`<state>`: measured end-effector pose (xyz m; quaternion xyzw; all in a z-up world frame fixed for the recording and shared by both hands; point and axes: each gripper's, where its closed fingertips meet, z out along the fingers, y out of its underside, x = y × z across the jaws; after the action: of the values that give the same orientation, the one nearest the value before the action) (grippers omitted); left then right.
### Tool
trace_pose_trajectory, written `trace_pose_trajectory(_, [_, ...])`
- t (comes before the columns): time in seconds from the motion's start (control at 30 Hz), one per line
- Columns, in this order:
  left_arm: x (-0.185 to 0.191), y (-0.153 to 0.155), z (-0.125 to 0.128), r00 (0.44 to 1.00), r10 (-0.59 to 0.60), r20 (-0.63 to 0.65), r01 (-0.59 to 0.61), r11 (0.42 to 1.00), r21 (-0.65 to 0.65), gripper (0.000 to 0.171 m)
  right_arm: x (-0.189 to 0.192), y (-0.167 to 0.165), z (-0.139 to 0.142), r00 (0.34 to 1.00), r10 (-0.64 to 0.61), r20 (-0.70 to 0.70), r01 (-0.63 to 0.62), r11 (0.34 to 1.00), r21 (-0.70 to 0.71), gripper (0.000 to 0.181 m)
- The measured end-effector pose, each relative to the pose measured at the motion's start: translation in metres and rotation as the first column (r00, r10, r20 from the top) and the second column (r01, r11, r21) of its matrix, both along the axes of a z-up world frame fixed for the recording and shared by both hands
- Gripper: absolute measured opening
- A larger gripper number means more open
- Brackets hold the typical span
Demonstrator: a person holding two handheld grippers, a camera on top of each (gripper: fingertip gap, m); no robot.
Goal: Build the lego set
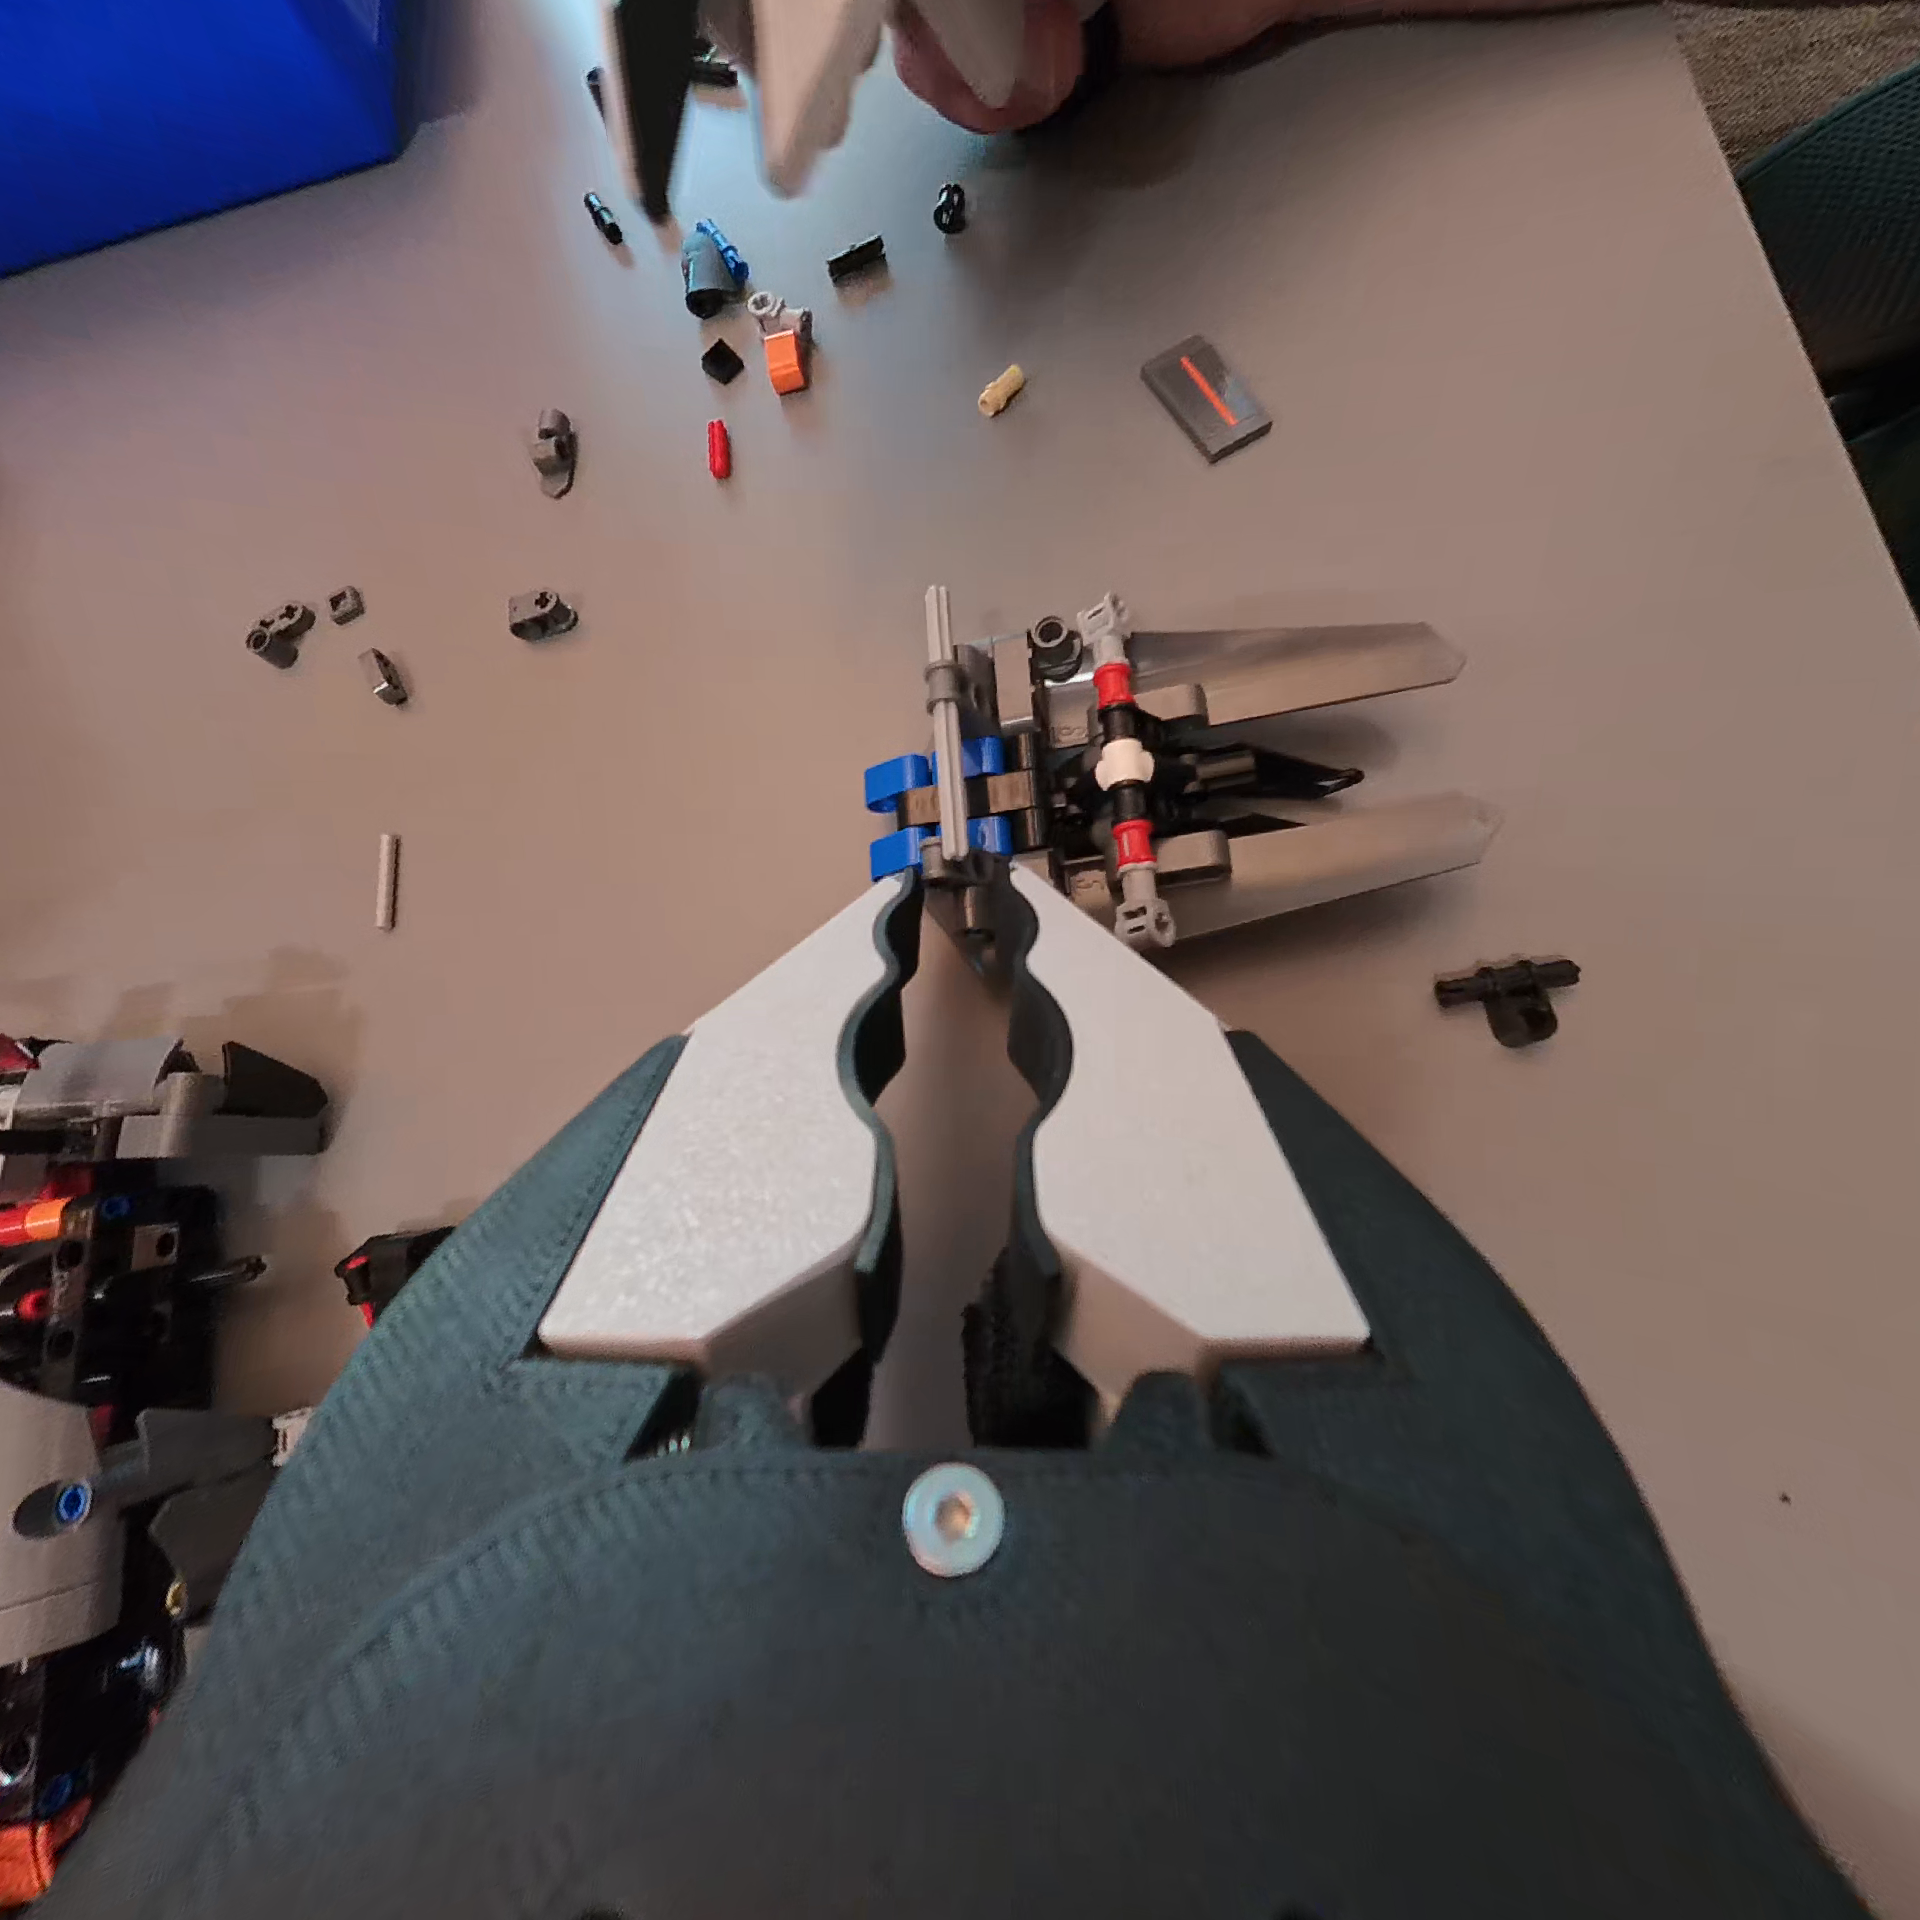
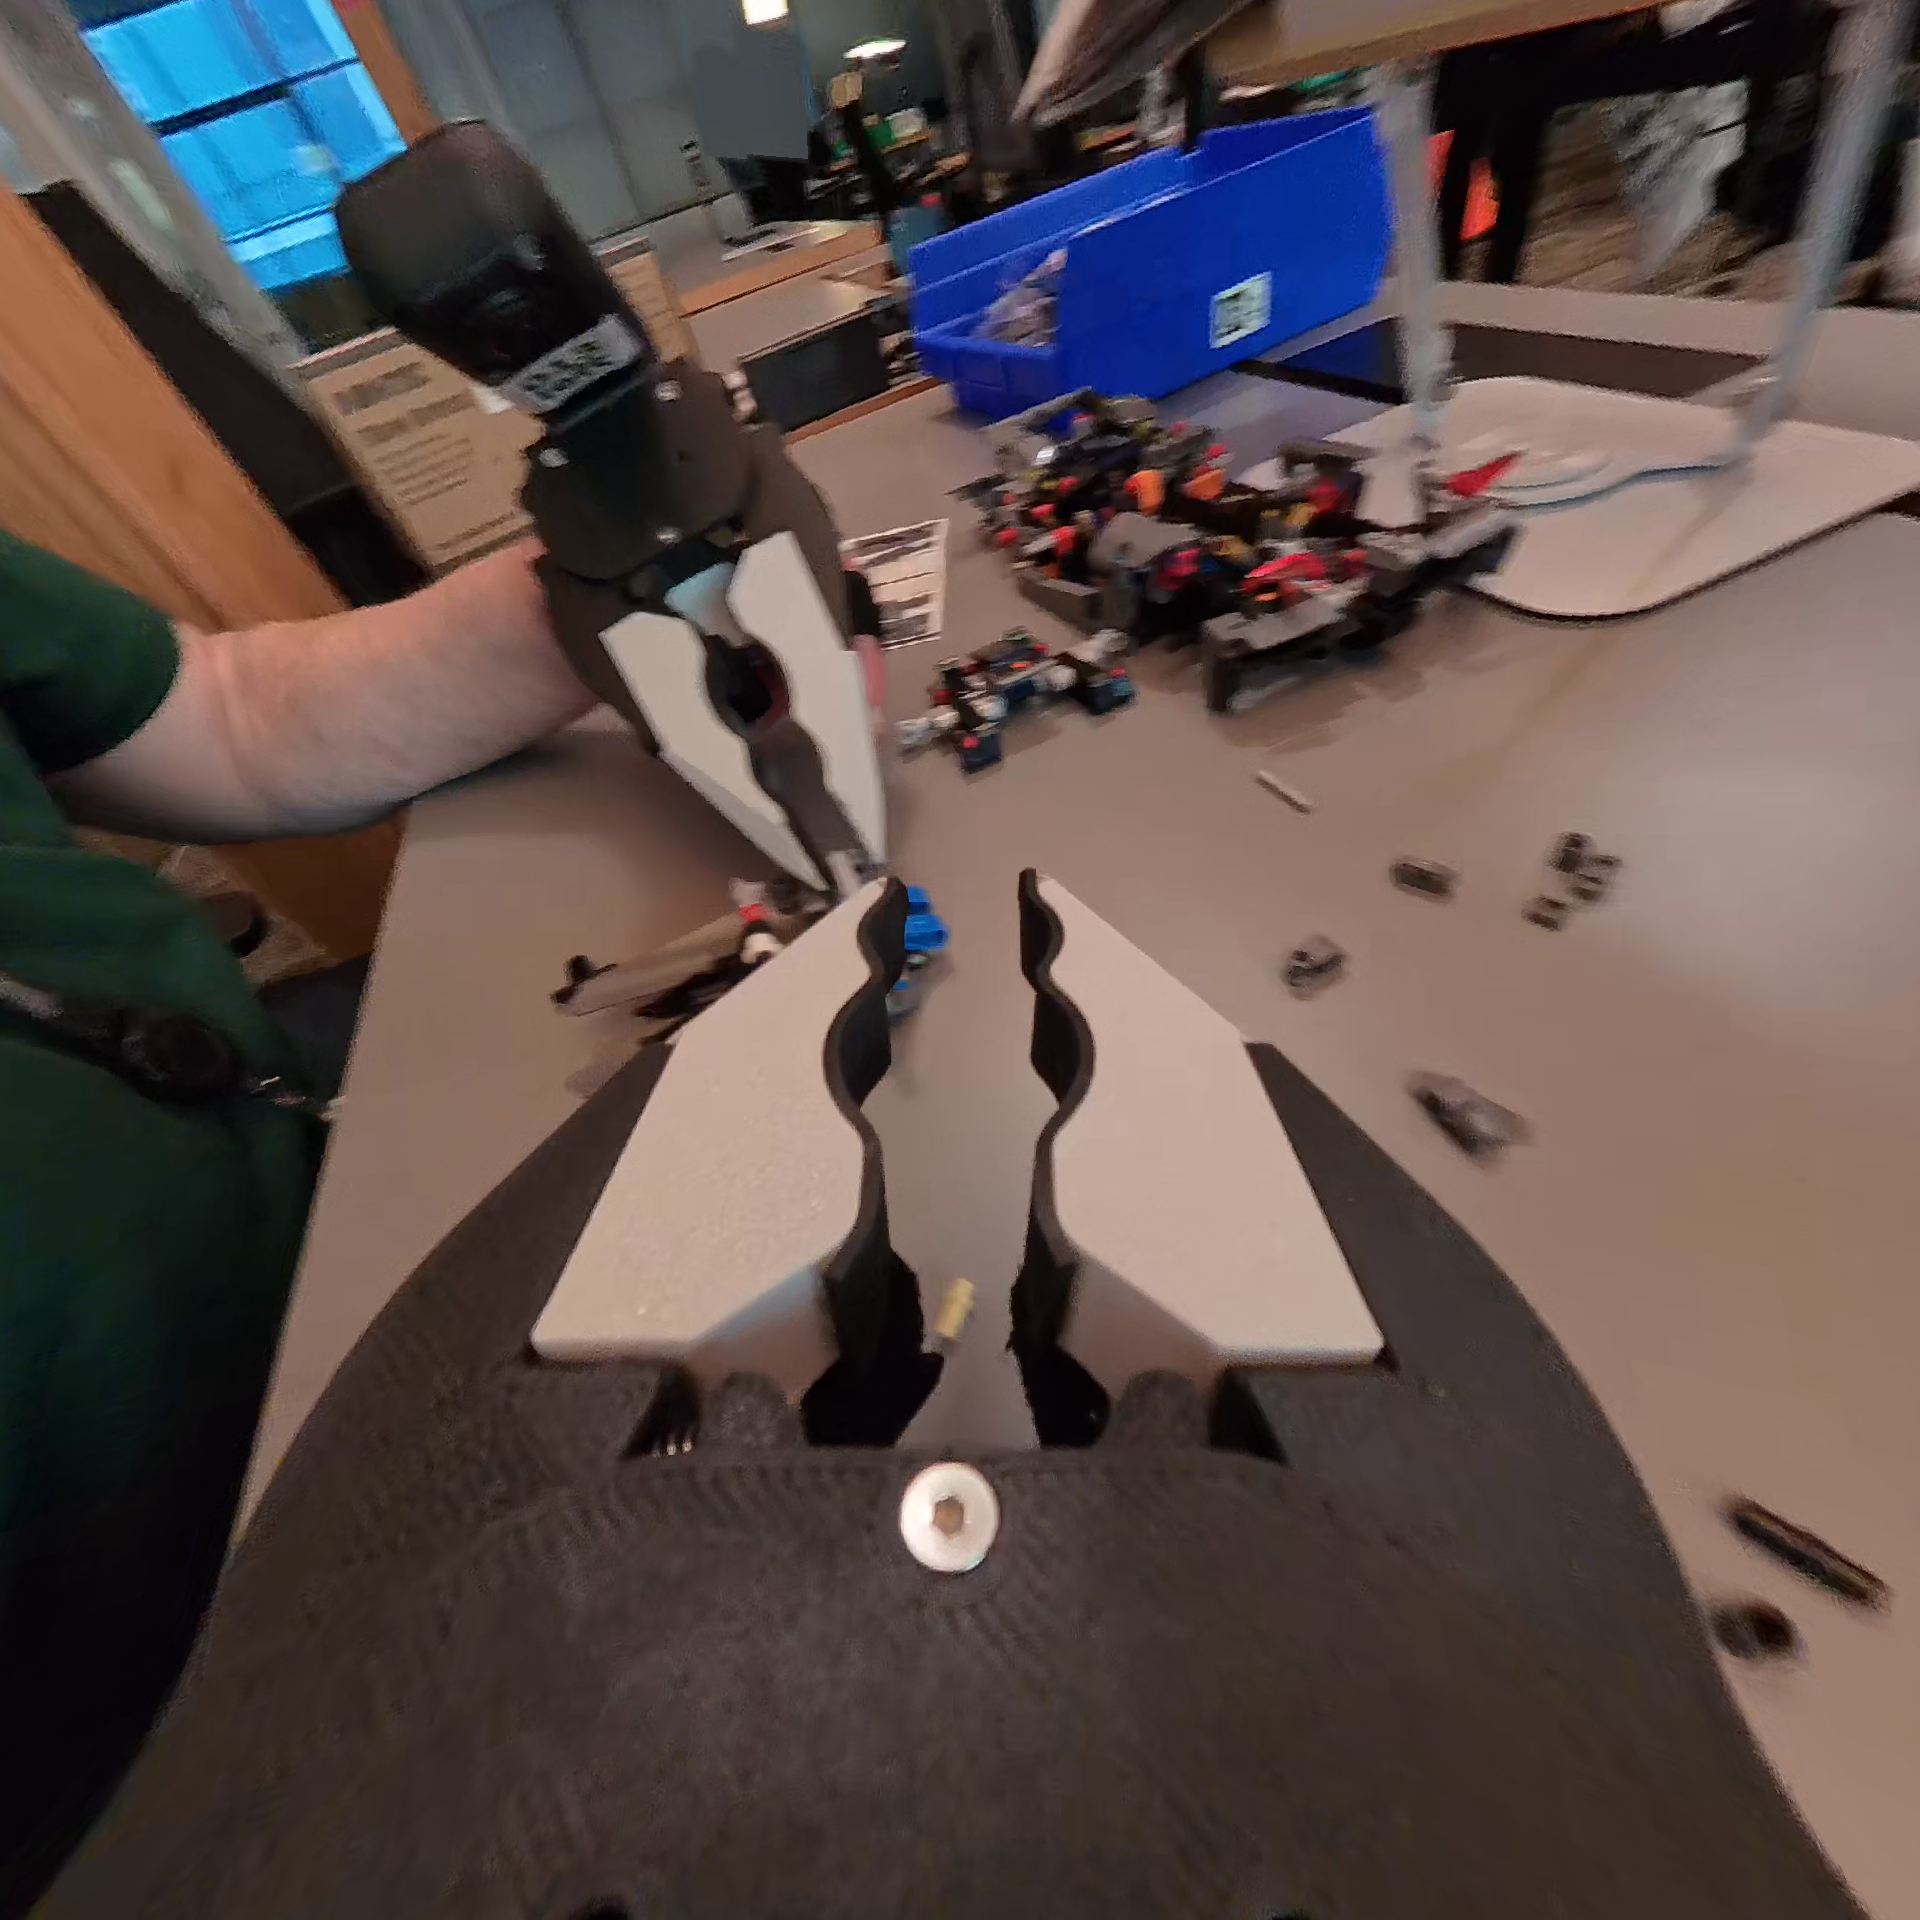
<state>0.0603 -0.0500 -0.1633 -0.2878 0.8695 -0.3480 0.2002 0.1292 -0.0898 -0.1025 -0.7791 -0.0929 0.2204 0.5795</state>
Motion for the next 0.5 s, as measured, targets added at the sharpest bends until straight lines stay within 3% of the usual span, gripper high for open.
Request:
trace_pose_trajectory(0.2, [-0.002,0.001,0.001,1.000,-0.012,0.018,0.011,1.000,0.023,0.011,-0.051,0.004,-0.023,0.976,0.217,0.017,-0.211,0.961,-0.177,0.018])
trace_pose_trajectory(0.5, [-0.002,0.000,0.004,0.995,-0.056,0.086,0.048,0.994,0.099,0.011,-0.047,0.015,-0.047,0.978,0.198,0.065,-0.172,0.943,-0.285,0.008])
